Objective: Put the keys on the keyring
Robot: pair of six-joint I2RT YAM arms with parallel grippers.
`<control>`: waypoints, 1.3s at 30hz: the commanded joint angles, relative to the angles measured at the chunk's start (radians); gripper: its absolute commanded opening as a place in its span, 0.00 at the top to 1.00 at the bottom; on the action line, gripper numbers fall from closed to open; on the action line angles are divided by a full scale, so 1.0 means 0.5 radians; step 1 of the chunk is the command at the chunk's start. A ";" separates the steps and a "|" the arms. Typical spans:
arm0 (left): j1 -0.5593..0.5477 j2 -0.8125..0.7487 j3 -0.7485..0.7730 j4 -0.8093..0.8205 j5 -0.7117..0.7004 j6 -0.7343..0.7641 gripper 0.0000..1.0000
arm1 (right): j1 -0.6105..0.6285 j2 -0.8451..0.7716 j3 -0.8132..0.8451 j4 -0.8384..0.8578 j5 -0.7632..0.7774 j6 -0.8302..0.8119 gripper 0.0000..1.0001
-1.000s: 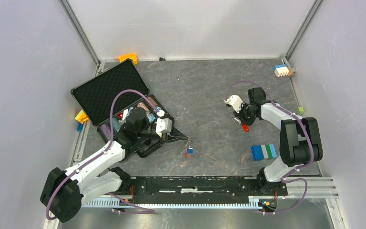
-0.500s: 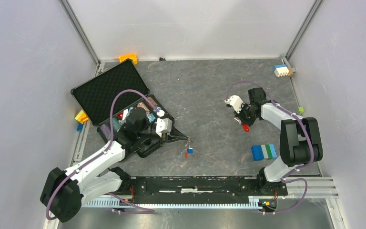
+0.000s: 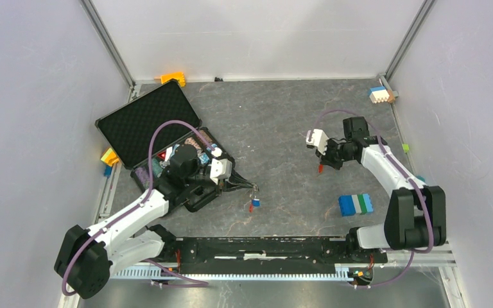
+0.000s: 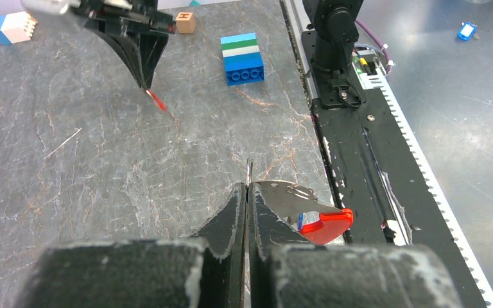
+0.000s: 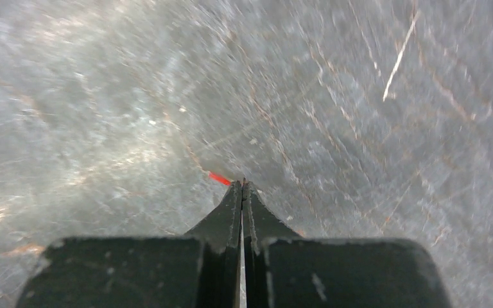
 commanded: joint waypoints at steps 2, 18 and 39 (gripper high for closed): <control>-0.007 0.013 0.076 0.051 0.006 0.061 0.98 | -0.004 -0.163 0.069 -0.293 -0.493 -0.404 1.00; -0.013 0.057 0.096 0.010 -0.017 0.124 0.98 | 0.022 -0.233 0.034 -0.574 -1.078 -0.715 1.00; -0.250 0.061 0.399 -0.699 -0.652 0.874 0.98 | 0.827 -0.737 -0.491 1.655 -1.343 1.372 1.00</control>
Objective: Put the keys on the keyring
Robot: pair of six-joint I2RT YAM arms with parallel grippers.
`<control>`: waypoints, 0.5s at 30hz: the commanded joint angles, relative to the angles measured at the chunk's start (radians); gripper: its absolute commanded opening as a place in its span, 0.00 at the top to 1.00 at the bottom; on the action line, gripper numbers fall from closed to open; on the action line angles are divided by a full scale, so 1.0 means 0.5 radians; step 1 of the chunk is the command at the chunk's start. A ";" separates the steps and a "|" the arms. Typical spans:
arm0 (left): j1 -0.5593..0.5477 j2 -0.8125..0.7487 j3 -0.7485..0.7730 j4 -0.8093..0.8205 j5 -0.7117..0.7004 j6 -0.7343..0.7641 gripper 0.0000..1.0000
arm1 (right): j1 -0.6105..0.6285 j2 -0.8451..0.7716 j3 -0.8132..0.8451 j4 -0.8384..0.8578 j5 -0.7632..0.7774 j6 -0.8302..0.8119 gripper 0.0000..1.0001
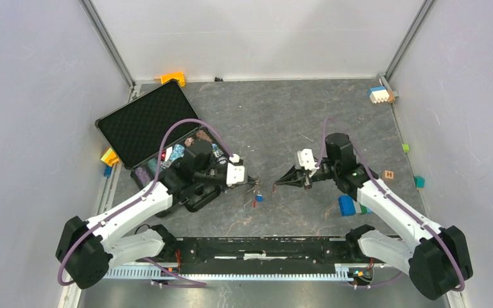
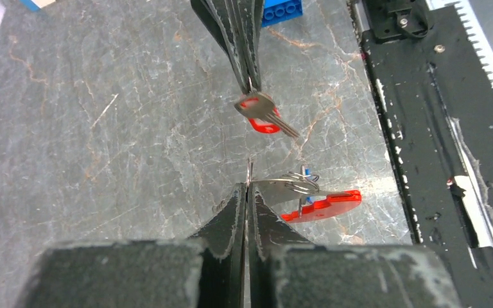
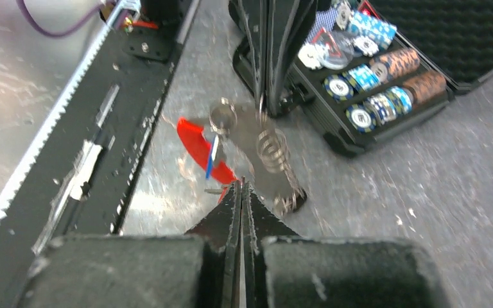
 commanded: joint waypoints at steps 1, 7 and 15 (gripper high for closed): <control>-0.076 -0.092 0.081 -0.021 -0.239 0.206 0.98 | 0.161 0.031 -0.002 0.777 0.061 0.723 1.00; -0.160 -0.092 0.078 -0.004 -0.438 0.255 0.98 | 0.257 0.141 0.003 1.028 0.138 1.052 1.00; -0.250 -0.103 -0.002 0.144 -0.706 0.289 0.98 | 0.260 0.178 -0.063 1.208 0.164 1.305 1.00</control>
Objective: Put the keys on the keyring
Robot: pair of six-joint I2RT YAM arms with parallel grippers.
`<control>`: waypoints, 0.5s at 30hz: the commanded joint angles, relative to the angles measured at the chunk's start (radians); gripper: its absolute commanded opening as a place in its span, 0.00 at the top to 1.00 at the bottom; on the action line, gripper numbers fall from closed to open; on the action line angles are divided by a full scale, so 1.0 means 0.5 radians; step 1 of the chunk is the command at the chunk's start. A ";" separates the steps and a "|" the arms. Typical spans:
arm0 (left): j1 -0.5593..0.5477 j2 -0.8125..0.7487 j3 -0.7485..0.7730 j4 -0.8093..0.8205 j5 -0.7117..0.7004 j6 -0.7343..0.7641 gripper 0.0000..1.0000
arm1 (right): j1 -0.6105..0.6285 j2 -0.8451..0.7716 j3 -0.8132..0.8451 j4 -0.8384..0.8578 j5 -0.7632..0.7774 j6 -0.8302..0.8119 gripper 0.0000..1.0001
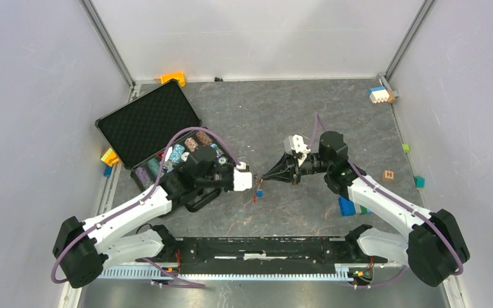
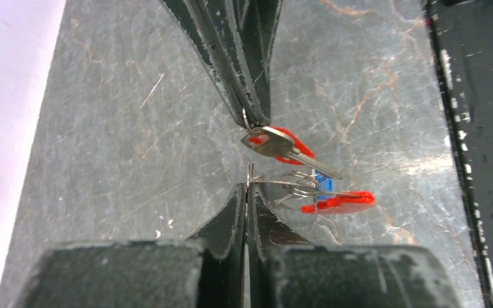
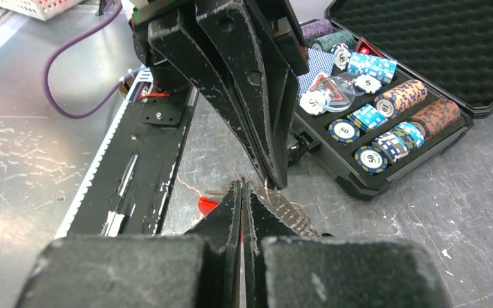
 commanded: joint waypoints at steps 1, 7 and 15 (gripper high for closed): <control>-0.057 -0.031 -0.006 0.175 -0.231 0.102 0.98 | 0.006 -0.008 -0.023 0.187 0.033 0.201 1.00; -0.198 -0.022 0.011 0.255 -0.571 0.057 0.98 | 0.004 -0.008 -0.080 0.140 0.071 0.174 1.00; -0.312 -0.034 -0.052 0.338 -0.733 0.005 0.98 | -0.024 0.034 -0.099 0.151 0.089 0.180 1.00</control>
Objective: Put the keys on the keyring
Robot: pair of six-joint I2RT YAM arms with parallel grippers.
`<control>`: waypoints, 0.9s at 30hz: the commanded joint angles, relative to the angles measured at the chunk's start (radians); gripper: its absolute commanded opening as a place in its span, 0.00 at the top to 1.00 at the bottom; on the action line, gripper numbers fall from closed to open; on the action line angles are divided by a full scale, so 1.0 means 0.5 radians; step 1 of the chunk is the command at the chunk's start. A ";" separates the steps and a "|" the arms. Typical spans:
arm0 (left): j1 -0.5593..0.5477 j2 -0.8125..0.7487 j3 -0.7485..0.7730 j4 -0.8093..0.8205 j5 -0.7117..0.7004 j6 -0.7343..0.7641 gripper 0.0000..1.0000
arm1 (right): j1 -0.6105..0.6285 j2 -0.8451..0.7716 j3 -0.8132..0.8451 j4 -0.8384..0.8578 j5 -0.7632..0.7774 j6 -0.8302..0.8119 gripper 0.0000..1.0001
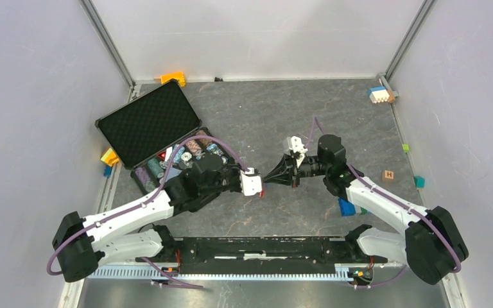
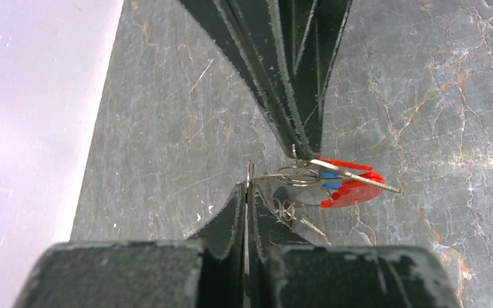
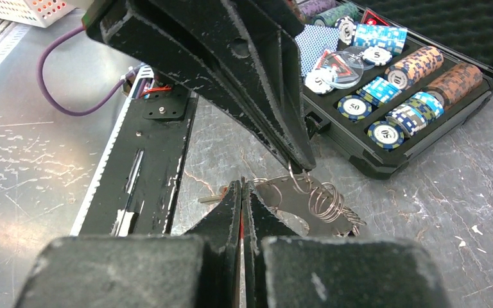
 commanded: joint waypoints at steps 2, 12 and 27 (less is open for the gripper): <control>-0.067 -0.033 -0.065 0.197 -0.121 0.002 0.98 | -0.052 0.001 -0.011 0.073 0.042 0.020 1.00; -0.077 -0.050 -0.136 0.258 -0.081 0.046 0.98 | -0.126 -0.004 -0.012 0.007 -0.061 -0.029 1.00; -0.075 -0.011 -0.145 0.281 -0.048 0.078 0.98 | -0.192 -0.194 0.382 -1.018 -0.152 -0.834 1.00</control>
